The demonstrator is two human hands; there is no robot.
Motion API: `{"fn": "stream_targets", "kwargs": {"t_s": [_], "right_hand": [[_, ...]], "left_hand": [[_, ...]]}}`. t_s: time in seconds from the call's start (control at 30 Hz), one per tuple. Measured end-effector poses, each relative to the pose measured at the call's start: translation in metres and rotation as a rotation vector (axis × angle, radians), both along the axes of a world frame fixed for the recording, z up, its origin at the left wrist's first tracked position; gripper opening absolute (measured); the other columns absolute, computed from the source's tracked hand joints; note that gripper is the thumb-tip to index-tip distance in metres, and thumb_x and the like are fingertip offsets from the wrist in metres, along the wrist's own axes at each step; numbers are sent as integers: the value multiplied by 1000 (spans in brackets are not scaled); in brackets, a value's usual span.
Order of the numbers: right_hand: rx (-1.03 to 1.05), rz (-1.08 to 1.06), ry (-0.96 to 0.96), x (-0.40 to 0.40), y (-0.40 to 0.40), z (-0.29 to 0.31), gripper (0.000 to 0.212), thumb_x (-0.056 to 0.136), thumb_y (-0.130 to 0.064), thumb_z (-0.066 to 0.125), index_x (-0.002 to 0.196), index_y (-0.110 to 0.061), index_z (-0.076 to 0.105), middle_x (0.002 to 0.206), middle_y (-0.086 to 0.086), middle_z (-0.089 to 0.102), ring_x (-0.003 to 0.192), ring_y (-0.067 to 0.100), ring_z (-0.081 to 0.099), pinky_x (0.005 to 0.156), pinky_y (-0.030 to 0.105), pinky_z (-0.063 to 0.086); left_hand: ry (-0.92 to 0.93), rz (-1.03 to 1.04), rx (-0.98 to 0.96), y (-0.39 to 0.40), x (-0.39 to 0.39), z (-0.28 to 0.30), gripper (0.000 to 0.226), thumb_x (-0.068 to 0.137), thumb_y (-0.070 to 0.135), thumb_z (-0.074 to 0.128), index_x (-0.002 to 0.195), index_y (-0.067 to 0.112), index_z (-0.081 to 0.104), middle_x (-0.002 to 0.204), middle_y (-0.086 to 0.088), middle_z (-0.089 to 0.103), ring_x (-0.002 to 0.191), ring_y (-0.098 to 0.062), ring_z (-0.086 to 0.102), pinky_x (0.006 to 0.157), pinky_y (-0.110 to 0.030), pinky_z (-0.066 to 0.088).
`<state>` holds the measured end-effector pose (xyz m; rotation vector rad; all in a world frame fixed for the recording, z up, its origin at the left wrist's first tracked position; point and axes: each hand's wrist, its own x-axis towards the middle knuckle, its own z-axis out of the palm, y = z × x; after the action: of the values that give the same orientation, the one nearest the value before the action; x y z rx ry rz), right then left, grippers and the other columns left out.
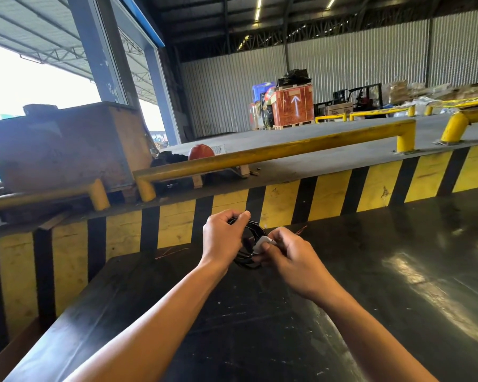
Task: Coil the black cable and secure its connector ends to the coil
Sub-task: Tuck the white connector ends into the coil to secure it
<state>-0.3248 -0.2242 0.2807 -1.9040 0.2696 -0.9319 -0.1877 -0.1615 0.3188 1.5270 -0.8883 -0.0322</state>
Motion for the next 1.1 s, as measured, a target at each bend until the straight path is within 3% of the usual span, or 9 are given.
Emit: {"fn": "stream_targets", "kwargs": {"t_s": [0.13, 0.2, 0.37, 0.47, 0.67, 0.83, 0.97, 1.1], "right_hand": [[2, -78, -50, 2, -4, 3, 5, 94, -25, 54, 92, -23, 58, 88, -2, 74, 87, 6, 70, 78, 35, 58], [-26, -134, -51, 2, -3, 3, 6, 94, -28, 55, 93, -23, 58, 87, 0, 73, 84, 9, 69, 75, 37, 58], [-72, -202, -112, 4, 3, -3, 8, 92, -28, 58, 89, -21, 59, 77, -6, 67, 73, 2, 63, 56, 17, 49], [-80, -215, -135, 5, 4, -6, 7, 92, -25, 59, 90, -19, 60, 79, -10, 67, 76, -5, 62, 58, 9, 46], [-150, -241, -153, 7, 4, -13, 4, 88, -19, 65, 92, -19, 64, 95, -5, 67, 89, 5, 63, 74, 17, 53], [-333, -358, -152, 8, 0, -18, 9, 83, -15, 70, 92, -16, 70, 92, -9, 56, 85, -3, 55, 71, 4, 44], [-400, -436, -163, 6, -2, -19, 13, 84, -22, 68, 95, -16, 70, 85, -12, 49, 76, 4, 53, 63, 22, 51], [-396, -477, -179, 5, -3, -22, 13, 85, -27, 66, 96, -20, 69, 89, -9, 50, 82, 18, 56, 67, 36, 53]], "left_hand": [[-16, -17, 13, -2, -5, -4, 20, 86, 29, 67, 69, 20, 73, 63, -5, 69, 47, -12, 50, 51, -35, 42], [-16, -22, 17, -2, -7, -5, 18, 85, 28, 68, 70, 20, 74, 65, -3, 70, 49, -12, 52, 52, -34, 44], [6, -28, 47, -3, -10, -10, 16, 84, 30, 67, 72, 23, 75, 66, 2, 71, 51, -11, 57, 51, -33, 47], [26, -55, 58, -2, -12, -12, 16, 85, 30, 66, 73, 26, 76, 66, 3, 72, 55, -11, 60, 51, -32, 47], [56, -142, 48, 3, -14, -13, 17, 86, 33, 64, 75, 28, 76, 63, 3, 70, 51, -13, 57, 42, -27, 42], [102, -145, 20, 3, -14, -16, 18, 85, 30, 65, 72, 25, 76, 63, 2, 70, 53, -14, 59, 43, -26, 43], [98, -151, 10, 2, -14, -17, 16, 85, 30, 66, 73, 28, 76, 64, 4, 72, 55, -12, 63, 48, -25, 49], [85, -187, 23, 1, -15, -18, 15, 84, 33, 68, 75, 24, 77, 64, 4, 73, 54, -9, 65, 48, -20, 50]]}}
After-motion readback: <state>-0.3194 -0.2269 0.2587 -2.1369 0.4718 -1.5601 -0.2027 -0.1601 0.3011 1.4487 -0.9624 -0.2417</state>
